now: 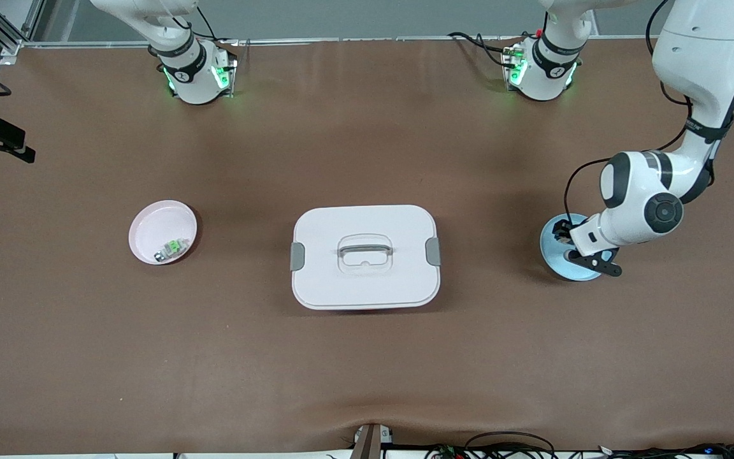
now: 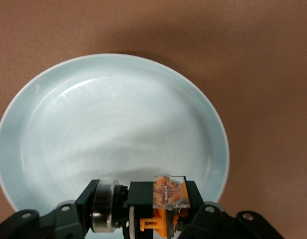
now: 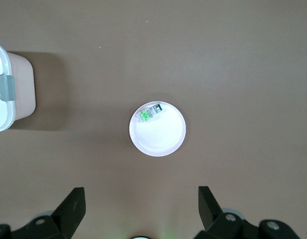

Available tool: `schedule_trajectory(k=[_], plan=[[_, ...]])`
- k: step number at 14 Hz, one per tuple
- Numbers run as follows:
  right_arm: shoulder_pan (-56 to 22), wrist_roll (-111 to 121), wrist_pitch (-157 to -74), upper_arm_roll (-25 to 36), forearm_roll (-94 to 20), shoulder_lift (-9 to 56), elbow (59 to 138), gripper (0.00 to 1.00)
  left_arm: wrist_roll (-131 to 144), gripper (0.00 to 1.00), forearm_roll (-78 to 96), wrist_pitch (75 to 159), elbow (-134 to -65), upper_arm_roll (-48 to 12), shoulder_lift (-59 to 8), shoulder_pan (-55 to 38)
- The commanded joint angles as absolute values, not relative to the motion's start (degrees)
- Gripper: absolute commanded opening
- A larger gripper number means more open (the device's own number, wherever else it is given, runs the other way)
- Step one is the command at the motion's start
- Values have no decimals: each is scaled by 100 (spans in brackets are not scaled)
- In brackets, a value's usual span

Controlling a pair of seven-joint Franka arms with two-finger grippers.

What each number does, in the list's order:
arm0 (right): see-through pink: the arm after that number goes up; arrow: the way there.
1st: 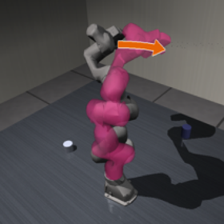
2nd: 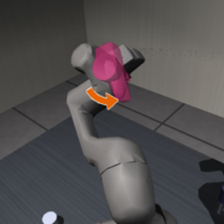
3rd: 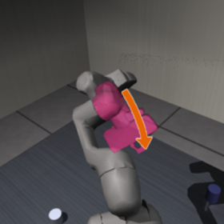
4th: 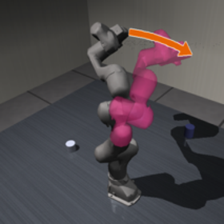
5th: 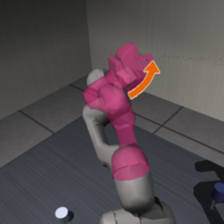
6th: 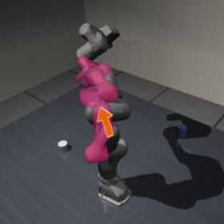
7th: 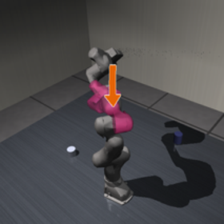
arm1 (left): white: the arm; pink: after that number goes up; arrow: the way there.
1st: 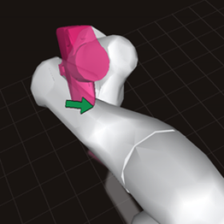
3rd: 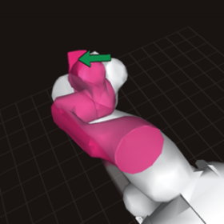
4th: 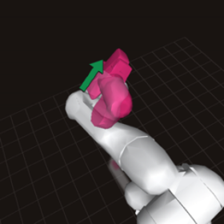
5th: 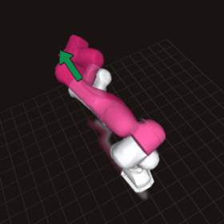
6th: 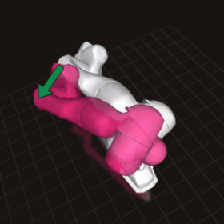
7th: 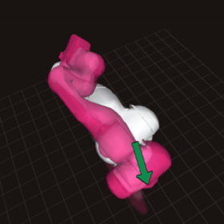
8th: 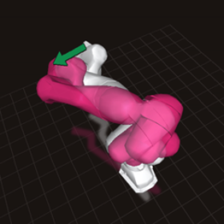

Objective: Transfer orange switch to right arm and place
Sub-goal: 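Lift the black-orange switch out of the blue plate with the left gripper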

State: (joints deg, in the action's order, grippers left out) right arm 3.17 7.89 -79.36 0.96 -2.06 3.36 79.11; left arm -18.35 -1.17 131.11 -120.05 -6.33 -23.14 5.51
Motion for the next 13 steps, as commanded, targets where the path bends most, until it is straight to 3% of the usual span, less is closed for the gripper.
schedule_trajectory(k=[1, 4, 13], plan=[[299, 844, -7963, 123, -202, 281, 7954, 100, -1733, 40, 105, 11835, -11332, -668, -2092, 554], [290, 844, -7954, 123, -202, 281, 7954, 100, -1022, 40, 149, 10787, -10549, -773, -2092, 510], [299, 844, -7998, 123, -123, 299, 7901, 100, 1236, 40, 1369, 9160, -8879, -922, -1775, 501]])
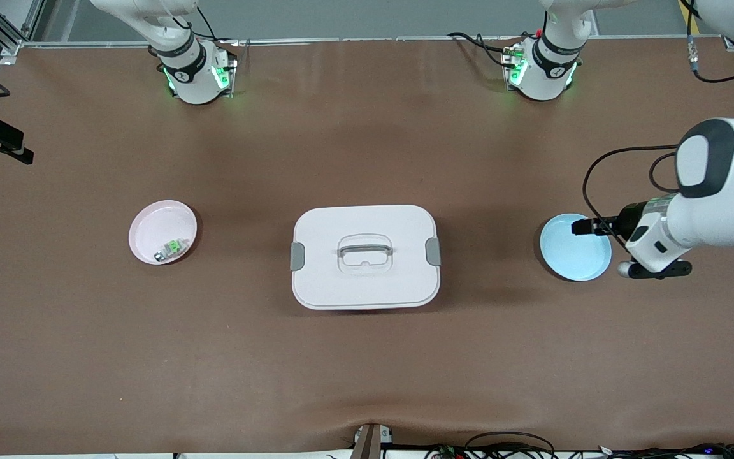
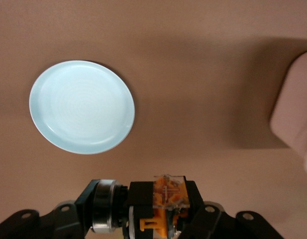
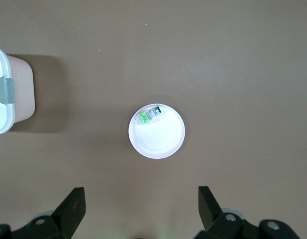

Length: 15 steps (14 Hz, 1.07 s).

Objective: Transfer orange switch to right arm and place
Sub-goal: 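Lift the black-orange switch out of the blue plate with the left gripper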

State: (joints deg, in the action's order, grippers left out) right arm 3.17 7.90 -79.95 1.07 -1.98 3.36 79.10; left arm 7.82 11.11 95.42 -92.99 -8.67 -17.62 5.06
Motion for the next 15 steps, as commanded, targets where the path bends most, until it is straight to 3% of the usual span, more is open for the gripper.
schedule_trajectory(k=[1, 8, 15], plan=[[299, 844, -8007, 123, -123, 299, 7901, 100, 1709, 40, 1554, 8993, -8694, -940, -1775, 492], [290, 774, -8051, 123, -132, 299, 7910, 100, 5305, 40, 2144, 8886, -8131, -1809, -1828, 457], [281, 774, -8086, 123, -88, 492, 7910, 100, 7671, 40, 2503, 9711, -8042, -2434, -1846, 369]])
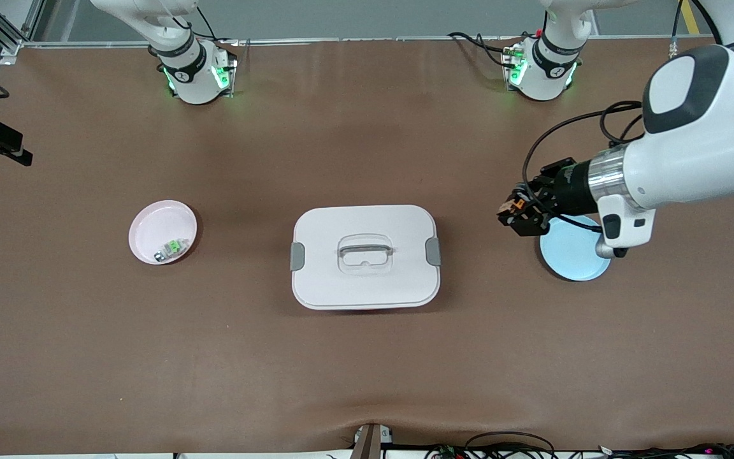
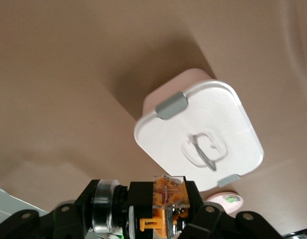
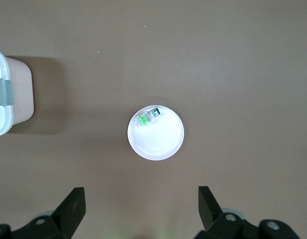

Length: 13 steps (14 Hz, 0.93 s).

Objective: Transfer orange switch to right arm and place
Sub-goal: 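Lift the black-orange switch out of the blue plate with the left gripper, then carry the switch over the white box while the right gripper reaches toward it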

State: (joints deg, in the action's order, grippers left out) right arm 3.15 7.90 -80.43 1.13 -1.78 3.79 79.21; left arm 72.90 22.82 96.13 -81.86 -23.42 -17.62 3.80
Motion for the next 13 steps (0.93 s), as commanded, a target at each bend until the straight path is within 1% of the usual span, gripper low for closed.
schedule_trajectory(k=[1, 3, 4, 8, 11, 13], plan=[[281, 782, -8095, 123, -88, 492, 7910, 100, 7890, 40, 2627, 9729, -8042, -2435, -1846, 300], [290, 843, -8165, 123, -114, 536, 7910, 100, 8303, 40, 2794, 9904, -8042, -2435, -1854, 133], [264, 835, -8243, 123, -106, 728, 7910, 100, 8619, 41, 2865, 10088, -8042, -2435, -1854, 10], [255, 835, -8472, 106, -193, 1115, 7901, 100, 10296, 41, 2874, 11212, -8042, -2435, -1942, -579], [97, 852, -8560, 79, -193, 1116, 7893, 100, 11168, 41, 2865, 11942, -8042, -2435, -2056, -966], [-61, 853, -8788, 79, -211, 1116, 7893, 100, 11591, 41, 2804, 12382, -8051, -2426, -2118, -1246]])
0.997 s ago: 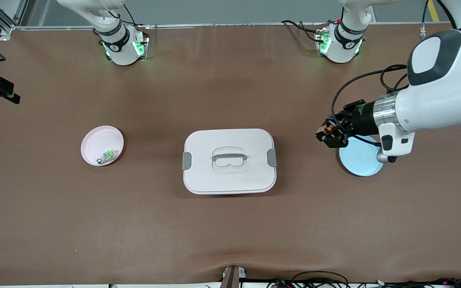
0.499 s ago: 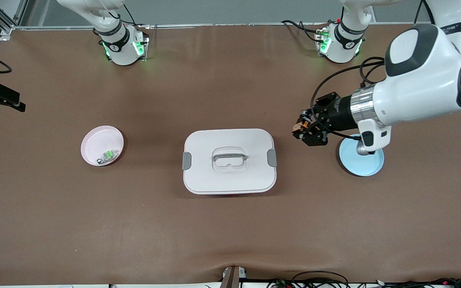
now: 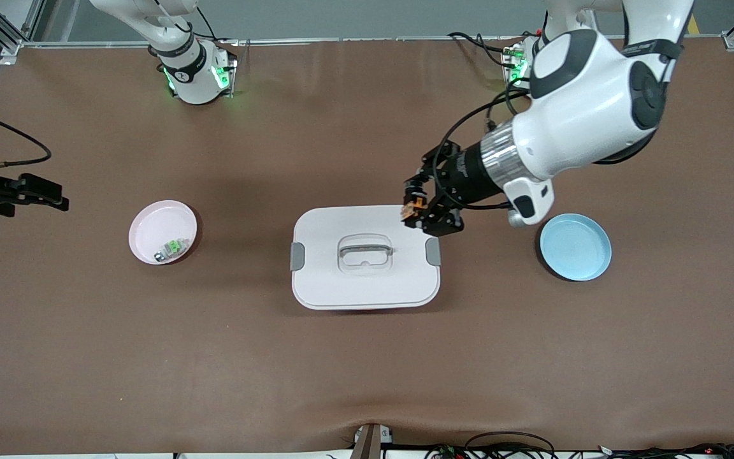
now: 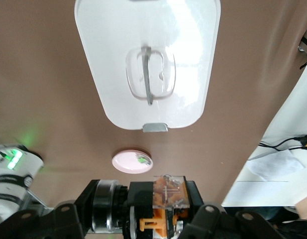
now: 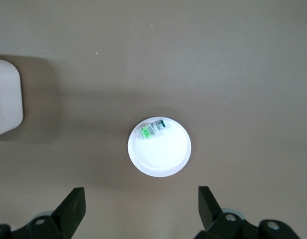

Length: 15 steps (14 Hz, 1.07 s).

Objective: Transfer orange switch to right arm and place
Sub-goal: 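Carry the switch over the white box while the right gripper reaches toward it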

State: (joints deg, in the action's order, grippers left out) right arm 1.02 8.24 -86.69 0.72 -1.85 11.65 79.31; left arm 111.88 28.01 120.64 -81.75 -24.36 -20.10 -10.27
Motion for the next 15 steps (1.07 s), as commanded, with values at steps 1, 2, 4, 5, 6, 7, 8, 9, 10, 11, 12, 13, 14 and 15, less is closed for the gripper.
schedule_trajectory(k=[1, 2, 4, 5, 6, 7, 8, 9, 10, 11, 12, 13, 14, 15], plan=[[-122, 800, -8798, 70, -359, 1108, 7901, 100, 11775, 41, 2778, 12566, -8059, -2426, -2127, -1361], [-106, 791, -8711, 96, -839, 1099, 7919, 100, 11934, 41, 2760, 12673, -8068, -2408, -2144, -1484], [70, 835, -8378, 123, -1972, 1107, 8033, 100, 12250, 41, 2638, 12901, -8077, -2391, -2241, -1765], [79, 800, -8393, 123, -2421, 1107, 8199, 100, 12504, 41, 2471, 13050, -8077, -2391, -2293, -1897], [79, 782, -8472, 123, -2878, 1107, 8357, 100, 12768, 41, 2261, 13217, -8086, -2391, -2398, -2046], [70, 774, -8629, 132, -3179, 1099, 8489, 100, 13040, 41, 2076, 13349, -8086, -2382, -2460, -2196], [36, 773, -8753, 123, -3330, 1099, 8586, 100, 13208, 41, 1900, 13411, -8086, -2382, -2522, -2302], [-61, 765, -8789, 97, -3392, 1107, 8665, 100, 13358, 41, 1777, 13430, -8086, -2382, -2557, -2398], [-227, 756, -8833, 97, -3628, 1107, 8753, 100, 13464, 41, 1706, 13456, -8086, -2382, -2610, -2486], [-350, 704, -8990, 105, -3900, 1073, 8884, 100, 13561, 41, 1662, 13534, -8086, -2382, -2628, -2566], [-430, 564, -9217, 97, -4102, 1020, 9060, 100, 13675, 41, 1652, 13631, -8095, -2364, -2671, -2680], [-544, 510, -9368, 97, -4270, 959, 9218, 100, 13780, 41, 1600, 13736, -8095, -2338, -2698, -2802], [-684, 405, -9561, 97, -4463, 888, 9429, 100, 13938, 41, 1452, 13850, -8086, -2303, -2742, -2917], [-773, 387, -9806, 97, -4656, 783, 9709, 100, 14131, 41, 1320, 13956, -8086, -2303, -2777, -2979]])
